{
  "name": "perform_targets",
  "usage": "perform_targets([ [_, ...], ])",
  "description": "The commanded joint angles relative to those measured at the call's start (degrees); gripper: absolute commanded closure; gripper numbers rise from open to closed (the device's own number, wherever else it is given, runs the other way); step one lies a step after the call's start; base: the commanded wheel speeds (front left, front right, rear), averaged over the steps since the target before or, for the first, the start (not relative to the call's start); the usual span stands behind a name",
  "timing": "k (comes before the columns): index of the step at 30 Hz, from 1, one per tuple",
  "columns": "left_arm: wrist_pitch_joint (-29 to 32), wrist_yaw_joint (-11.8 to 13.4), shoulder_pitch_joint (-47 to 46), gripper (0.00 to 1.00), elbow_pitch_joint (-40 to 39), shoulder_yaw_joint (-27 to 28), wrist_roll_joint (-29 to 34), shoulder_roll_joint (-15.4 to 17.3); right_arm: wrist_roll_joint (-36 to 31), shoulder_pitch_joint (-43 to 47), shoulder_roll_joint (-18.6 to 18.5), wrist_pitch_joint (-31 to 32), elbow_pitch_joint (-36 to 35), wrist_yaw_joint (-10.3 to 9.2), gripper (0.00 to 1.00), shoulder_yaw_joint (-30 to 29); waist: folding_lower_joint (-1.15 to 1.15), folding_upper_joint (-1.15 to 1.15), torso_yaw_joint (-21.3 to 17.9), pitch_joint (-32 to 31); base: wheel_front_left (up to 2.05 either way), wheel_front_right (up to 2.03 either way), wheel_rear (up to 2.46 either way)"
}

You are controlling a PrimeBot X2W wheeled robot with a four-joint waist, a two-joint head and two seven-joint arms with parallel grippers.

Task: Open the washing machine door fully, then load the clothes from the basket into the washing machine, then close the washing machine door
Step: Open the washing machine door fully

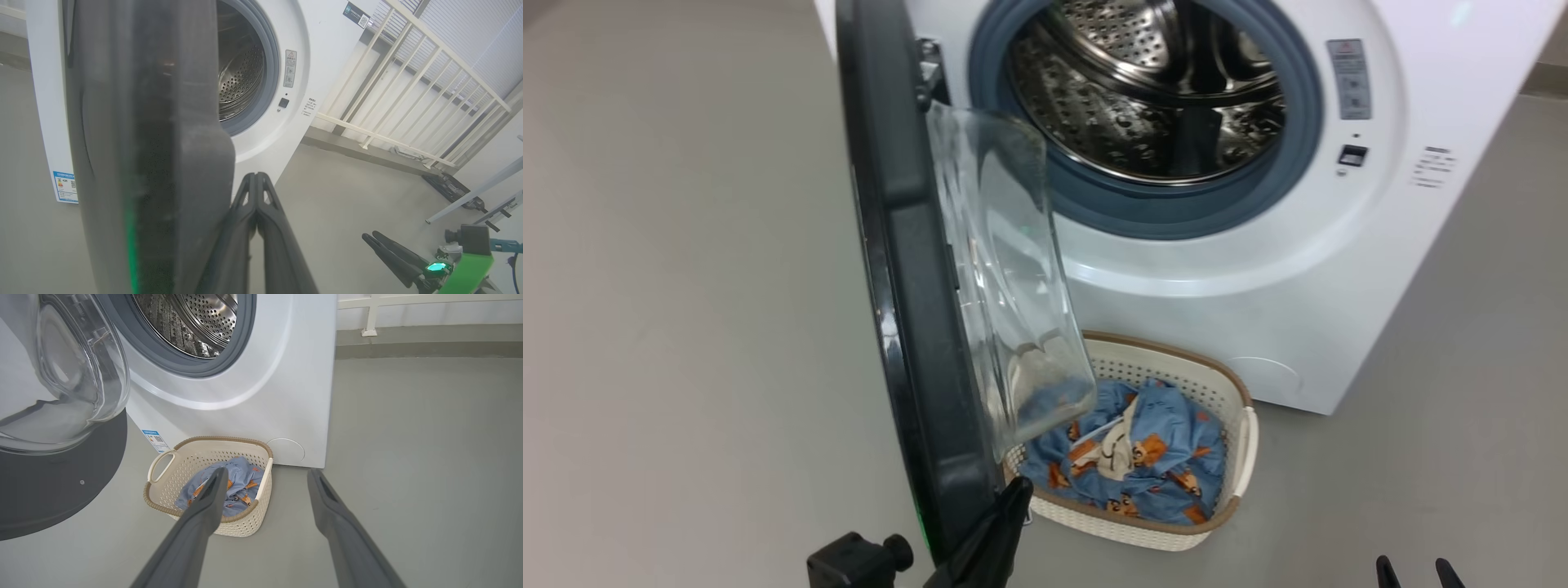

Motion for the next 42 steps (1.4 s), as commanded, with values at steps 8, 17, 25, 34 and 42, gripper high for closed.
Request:
perform_targets([
  [8,-0.87,2.27,-3.03,1.0,-2.09,3.92,1.66,0.65,0.67,-1.57,-0.86,-0.69,-0.41,0.16,0.0,2.48,0.0,0.0,6.42,0.73,0.0,0.0,0.0],
  [17,-2.5,4.26,-3.25,1.0,-0.44,6.96,1.59,1.12,0.54,-1.77,-0.86,-0.69,0.33,0.16,0.0,5.74,0.0,0.0,10.25,1.01,0.0,0.0,0.0],
  [25,-5.16,4.83,-6.64,1.0,4.14,11.79,0.75,2.5,0.25,-2.06,-0.86,-0.69,0.93,0.16,0.0,8.7,0.0,0.0,9.51,2.12,0.0,0.0,0.0],
  [34,-9.25,4.93,-11.88,1.0,14.37,18.48,-1.09,4.98,0.67,-2.31,-0.86,-0.69,1.88,0.16,0.0,10.61,0.0,0.0,5.74,2.03,0.0,0.0,0.0],
  [42,-12.0,6.16,-14.41,1.0,22.4,25.06,-3.33,7.78,1.27,-1.73,-0.86,-0.69,2.31,0.16,0.0,10.83,0.0,0.0,1.3,0.88,0.0,0.0,0.0],
])
